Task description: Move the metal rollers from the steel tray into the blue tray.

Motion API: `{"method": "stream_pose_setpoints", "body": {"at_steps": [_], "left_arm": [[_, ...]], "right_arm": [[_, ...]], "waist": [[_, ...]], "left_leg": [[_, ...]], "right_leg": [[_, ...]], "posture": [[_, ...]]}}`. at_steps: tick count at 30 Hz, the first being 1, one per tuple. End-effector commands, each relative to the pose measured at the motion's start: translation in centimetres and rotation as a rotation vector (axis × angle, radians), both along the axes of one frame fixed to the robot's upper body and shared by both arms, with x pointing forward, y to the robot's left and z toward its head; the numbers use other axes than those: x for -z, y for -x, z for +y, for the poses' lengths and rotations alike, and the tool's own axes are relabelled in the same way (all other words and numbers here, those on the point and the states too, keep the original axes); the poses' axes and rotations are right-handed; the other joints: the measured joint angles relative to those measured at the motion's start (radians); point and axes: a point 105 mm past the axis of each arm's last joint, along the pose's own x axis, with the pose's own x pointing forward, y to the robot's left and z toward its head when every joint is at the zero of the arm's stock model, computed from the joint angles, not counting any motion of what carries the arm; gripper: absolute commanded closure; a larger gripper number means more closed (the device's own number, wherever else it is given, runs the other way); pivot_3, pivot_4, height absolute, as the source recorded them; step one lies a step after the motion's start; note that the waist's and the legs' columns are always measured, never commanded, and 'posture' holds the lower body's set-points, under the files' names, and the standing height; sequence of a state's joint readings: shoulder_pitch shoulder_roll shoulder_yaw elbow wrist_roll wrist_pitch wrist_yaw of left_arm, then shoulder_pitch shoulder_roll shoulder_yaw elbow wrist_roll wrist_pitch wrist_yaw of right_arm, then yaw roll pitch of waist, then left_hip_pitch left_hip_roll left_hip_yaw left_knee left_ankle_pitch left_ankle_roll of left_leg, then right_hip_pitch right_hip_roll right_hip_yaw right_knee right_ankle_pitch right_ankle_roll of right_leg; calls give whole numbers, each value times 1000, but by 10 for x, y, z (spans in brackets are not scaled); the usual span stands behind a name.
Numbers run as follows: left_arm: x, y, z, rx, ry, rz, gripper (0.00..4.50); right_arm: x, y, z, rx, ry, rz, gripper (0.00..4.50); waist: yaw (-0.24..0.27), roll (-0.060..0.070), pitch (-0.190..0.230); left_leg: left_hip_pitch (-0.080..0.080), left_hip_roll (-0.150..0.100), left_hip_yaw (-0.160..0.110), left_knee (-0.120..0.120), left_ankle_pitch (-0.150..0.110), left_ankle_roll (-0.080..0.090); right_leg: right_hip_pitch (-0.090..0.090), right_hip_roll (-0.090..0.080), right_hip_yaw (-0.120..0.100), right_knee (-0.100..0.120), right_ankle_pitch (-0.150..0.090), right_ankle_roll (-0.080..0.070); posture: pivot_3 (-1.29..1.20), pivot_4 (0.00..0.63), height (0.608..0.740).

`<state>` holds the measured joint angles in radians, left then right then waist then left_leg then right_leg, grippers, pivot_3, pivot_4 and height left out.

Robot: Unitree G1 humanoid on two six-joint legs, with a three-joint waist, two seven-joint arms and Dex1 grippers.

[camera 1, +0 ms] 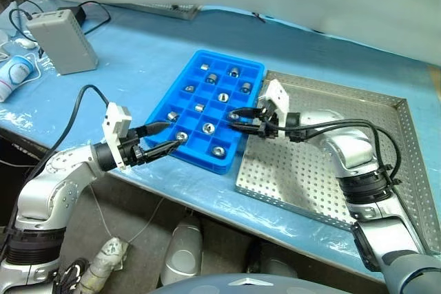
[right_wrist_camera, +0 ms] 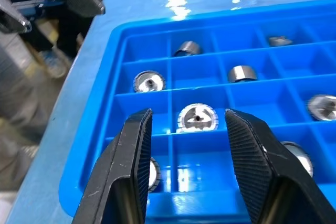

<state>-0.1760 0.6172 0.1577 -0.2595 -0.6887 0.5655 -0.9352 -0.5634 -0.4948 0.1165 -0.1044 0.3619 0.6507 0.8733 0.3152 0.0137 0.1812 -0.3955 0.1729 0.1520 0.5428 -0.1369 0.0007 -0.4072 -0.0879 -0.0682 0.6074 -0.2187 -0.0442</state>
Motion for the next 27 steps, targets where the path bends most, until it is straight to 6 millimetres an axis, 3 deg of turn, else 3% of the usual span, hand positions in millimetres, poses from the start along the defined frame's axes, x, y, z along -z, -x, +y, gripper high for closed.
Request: {"method": "stream_pose_setpoints", "body": {"at_steps": [1, 5, 9, 13, 18, 27], "left_arm": [[-4, -17, -11, 17, 3, -56, 757], [-11, -54, -33, 14, 57, -81, 757], [-16, -76, -59, 65, 75, -93, 757], [-17, -90, -72, 67, 82, -95, 757], [-12, -93, -84, 95, 87, -87, 757], [-9, -89, -84, 108, 93, -82, 757]], "right_arm": [[-29, -12, -24, 208, -114, -121, 2268], [-25, -30, -64, 552, -152, -196, 2268], [-15, -21, -78, 651, -149, -199, 2268], [-15, -22, -101, 764, -97, -244, 2268], [-18, -21, -114, 843, -109, -251, 2268], [-18, -14, -116, 863, -112, -252, 2268]], "waist": [[-5, 0, 0], [-18, -1, -1], [-55, -2, -1], [-114, -2, -1], [-171, -2, -1], [-187, -2, -1]], "left_leg": [[0, 0, 0, 0, 0, 0], [1, 0, 1, 0, 2, -3], [0, -1, 1, 1, 3, -5], [-5, -2, 0, 2, 4, -5], [-7, -1, 0, 2, 4, -5], [-7, -1, 0, 4, 1, 0]], "right_leg": [[0, 0, 0, 0, 0, 0], [1, 0, 0, 2, 0, 0], [1, 0, 1, 0, 1, 1], [-2, 0, 0, 0, 5, -4], [-3, 0, -1, -1, 5, -4], [-2, -1, -1, -1, 5, -5]], "posture": [[286, 150, 740], [210, 150, 740], [157, 150, 740], [113, 150, 740], [84, 150, 740], [85, 150, 740]]}}
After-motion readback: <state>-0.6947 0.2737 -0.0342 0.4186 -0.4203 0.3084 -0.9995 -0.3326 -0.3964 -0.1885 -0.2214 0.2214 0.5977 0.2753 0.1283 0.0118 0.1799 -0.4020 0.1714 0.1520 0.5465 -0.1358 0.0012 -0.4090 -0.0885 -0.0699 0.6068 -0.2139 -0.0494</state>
